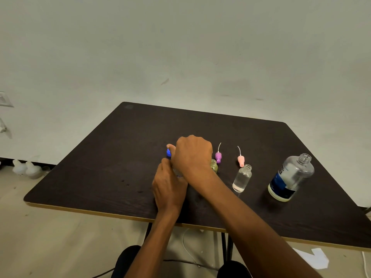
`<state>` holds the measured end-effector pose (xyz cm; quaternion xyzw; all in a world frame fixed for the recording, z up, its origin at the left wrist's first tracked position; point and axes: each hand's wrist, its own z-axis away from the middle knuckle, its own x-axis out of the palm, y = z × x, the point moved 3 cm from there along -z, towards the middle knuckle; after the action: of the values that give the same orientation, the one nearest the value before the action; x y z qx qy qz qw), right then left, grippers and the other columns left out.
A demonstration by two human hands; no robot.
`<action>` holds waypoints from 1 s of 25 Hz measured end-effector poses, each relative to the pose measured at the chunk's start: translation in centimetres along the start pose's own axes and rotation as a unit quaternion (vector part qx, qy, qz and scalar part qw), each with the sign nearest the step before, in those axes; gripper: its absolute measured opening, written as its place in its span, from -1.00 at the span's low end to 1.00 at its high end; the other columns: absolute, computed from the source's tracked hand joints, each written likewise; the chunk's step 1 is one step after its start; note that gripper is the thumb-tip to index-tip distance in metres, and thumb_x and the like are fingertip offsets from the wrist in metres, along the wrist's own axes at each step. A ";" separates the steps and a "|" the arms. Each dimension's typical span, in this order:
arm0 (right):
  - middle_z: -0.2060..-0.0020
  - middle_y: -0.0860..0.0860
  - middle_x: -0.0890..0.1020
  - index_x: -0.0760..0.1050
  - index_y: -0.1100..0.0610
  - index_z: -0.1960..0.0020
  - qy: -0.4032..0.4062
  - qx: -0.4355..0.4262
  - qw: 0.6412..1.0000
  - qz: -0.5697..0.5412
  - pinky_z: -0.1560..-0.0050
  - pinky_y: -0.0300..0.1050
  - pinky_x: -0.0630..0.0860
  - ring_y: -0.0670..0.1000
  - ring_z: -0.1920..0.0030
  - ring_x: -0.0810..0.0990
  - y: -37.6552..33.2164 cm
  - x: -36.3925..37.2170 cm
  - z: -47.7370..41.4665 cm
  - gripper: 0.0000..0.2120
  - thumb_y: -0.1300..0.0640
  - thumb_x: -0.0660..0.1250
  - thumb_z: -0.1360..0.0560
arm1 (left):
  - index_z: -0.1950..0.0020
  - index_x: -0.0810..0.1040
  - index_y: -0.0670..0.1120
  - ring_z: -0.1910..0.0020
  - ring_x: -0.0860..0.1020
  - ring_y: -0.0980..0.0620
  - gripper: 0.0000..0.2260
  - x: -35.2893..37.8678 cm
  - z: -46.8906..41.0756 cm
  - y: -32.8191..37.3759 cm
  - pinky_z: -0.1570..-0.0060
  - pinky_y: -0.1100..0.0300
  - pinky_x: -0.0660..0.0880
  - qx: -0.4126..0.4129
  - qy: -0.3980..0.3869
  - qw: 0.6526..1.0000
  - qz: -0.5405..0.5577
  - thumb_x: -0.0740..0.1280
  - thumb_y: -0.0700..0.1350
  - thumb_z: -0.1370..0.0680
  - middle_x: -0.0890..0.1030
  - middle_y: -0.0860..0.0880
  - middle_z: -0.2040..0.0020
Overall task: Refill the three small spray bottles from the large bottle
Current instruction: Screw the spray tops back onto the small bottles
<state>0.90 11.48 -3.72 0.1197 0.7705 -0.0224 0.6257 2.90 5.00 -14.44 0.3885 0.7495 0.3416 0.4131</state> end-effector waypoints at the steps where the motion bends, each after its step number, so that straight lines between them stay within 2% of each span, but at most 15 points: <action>1: 0.49 0.01 0.47 0.40 0.12 0.39 0.017 0.005 1.000 -0.022 0.44 -0.17 0.35 -0.02 0.49 0.44 0.4 -0.5 0.3 -0.42 -0.30 0.08 -0.57 | 0.10 0.39 -0.02 0.33 0.48 0.13 -0.77 0.0 0.0 0.1 0.33 0.25 0.38 0.000 -0.001 1.000 -0.003 0.46 -0.11 -0.49 0.51 0.05 0.23; 4: 0.50 0.02 0.47 0.39 0.12 0.44 0.066 0.017 0.995 -0.078 0.40 -0.17 0.37 0.02 0.47 0.47 2.5 -2.4 0.6 -0.28 -0.43 -0.09 -0.52 | -0.02 0.46 -0.05 0.17 0.53 0.06 -0.61 0.2 -0.1 0.0 0.17 0.18 0.47 -0.028 -0.026 0.999 -0.027 0.58 0.01 -0.36 0.57 0.03 0.10; 6: 0.47 0.02 0.47 0.37 0.11 0.44 0.063 0.019 0.992 -0.112 0.31 -0.12 0.43 0.05 0.41 0.48 4.8 -3.3 -0.2 -0.29 -0.43 -0.09 -0.52 | -0.16 0.48 -0.08 0.00 0.56 0.02 -0.46 0.2 0.1 -0.3 0.02 0.13 0.51 -0.052 -0.041 0.997 -0.026 0.60 0.10 -0.32 0.59 0.01 -0.04; 8: 0.46 0.01 0.48 0.39 0.11 0.43 0.029 0.017 0.989 -0.146 0.24 -0.07 0.50 0.06 0.36 0.52 7.6 -3.7 -1.4 -0.35 -0.39 0.02 -0.53 | -0.29 0.46 -0.10 -0.15 0.54 0.01 -0.37 -0.4 0.9 -0.3 -0.09 0.14 0.49 -0.077 -0.041 0.996 -0.005 0.59 0.10 -0.33 0.57 -0.01 -0.18; 10: 0.44 0.00 0.56 0.50 0.11 0.39 0.001 0.001 0.987 -0.159 0.21 -0.07 0.55 0.03 0.32 0.58 10.4 -3.5 -2.7 -0.48 -0.28 0.20 -0.52 | -0.33 0.45 -0.10 -0.20 0.53 0.02 -0.42 -1.3 2.5 0.1 -0.12 0.17 0.49 -0.063 -0.015 0.998 0.002 0.55 0.07 -0.40 0.56 -0.03 -0.23; 12: 0.36 -0.04 0.64 0.58 0.06 0.31 -0.023 -0.017 0.985 -0.169 0.14 -0.05 0.59 -0.01 0.26 0.62 12.8 -2.6 -3.9 -0.68 -0.12 0.34 -0.50 | -0.30 0.48 -0.08 -0.16 0.56 0.04 -0.53 -1.8 4.4 1.0 -0.08 0.18 0.55 -0.012 -0.005 1.000 0.018 0.50 0.02 -0.46 0.59 -0.03 -0.18; 14: 0.29 -0.08 0.67 0.65 0.06 0.22 -0.052 -0.035 0.981 -0.185 0.04 -0.03 0.61 -0.05 0.20 0.64 14.0 -1.3 -4.6 -0.86 0.04 0.41 -0.47 | -0.30 0.52 -0.07 -0.16 0.58 0.06 -0.57 -1.3 5.4 2.0 -0.09 0.14 0.59 0.039 -0.035 0.998 0.032 0.49 -0.01 -0.48 0.60 -0.02 -0.19; 16: 0.21 -0.08 0.69 0.67 0.07 0.13 -0.089 -0.046 0.980 -0.171 -0.01 -0.07 0.60 -0.07 0.15 0.65 14.3 0.6 -4.8 -0.95 0.12 0.44 -0.45 | -0.37 0.49 -0.05 -0.26 0.53 0.09 -0.50 0.1 5.3 2.9 -0.20 0.15 0.54 0.050 -0.091 0.993 0.050 0.50 0.01 -0.47 0.57 0.00 -0.28; 19: 0.14 0.01 0.69 0.65 0.12 0.12 -0.108 -0.033 0.982 -0.149 0.04 -0.12 0.58 -0.03 0.13 0.64 14.5 3.6 -5.3 -0.91 0.10 0.47 -0.44 | -0.49 0.36 -0.02 -0.39 0.42 0.10 -0.34 2.2 4.2 3.5 -0.33 0.17 0.44 -0.002 -0.170 0.981 0.092 0.51 0.05 -0.45 0.47 0.04 -0.42; 23: 0.34 0.05 0.57 0.46 0.12 0.33 -0.112 0.019 0.988 -0.107 0.30 -0.17 0.44 0.01 0.28 0.57 14.8 5.8 -6.3 -0.70 0.00 0.49 -0.42 | -0.54 0.28 -0.01 -0.44 0.38 0.08 -0.23 4.7 2.7 3.0 -0.38 0.15 0.40 -0.049 -0.215 0.969 0.116 0.55 0.05 -0.42 0.42 0.03 -0.47; 25: 0.37 0.05 0.52 0.41 0.13 0.33 -0.118 0.034 0.987 -0.099 0.30 -0.15 0.44 0.01 0.31 0.54 14.7 6.4 -6.8 -0.65 -0.04 0.49 -0.42 | -0.52 0.31 -0.01 -0.40 0.44 0.09 -0.24 5.6 2.4 2.4 -0.35 0.13 0.45 -0.056 -0.214 0.968 0.121 0.56 0.05 -0.40 0.47 0.03 -0.43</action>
<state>-3.72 27.98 -6.74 0.0605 0.6983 -0.1246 0.7023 3.78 11.43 -15.41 0.5166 0.5707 0.3396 0.5404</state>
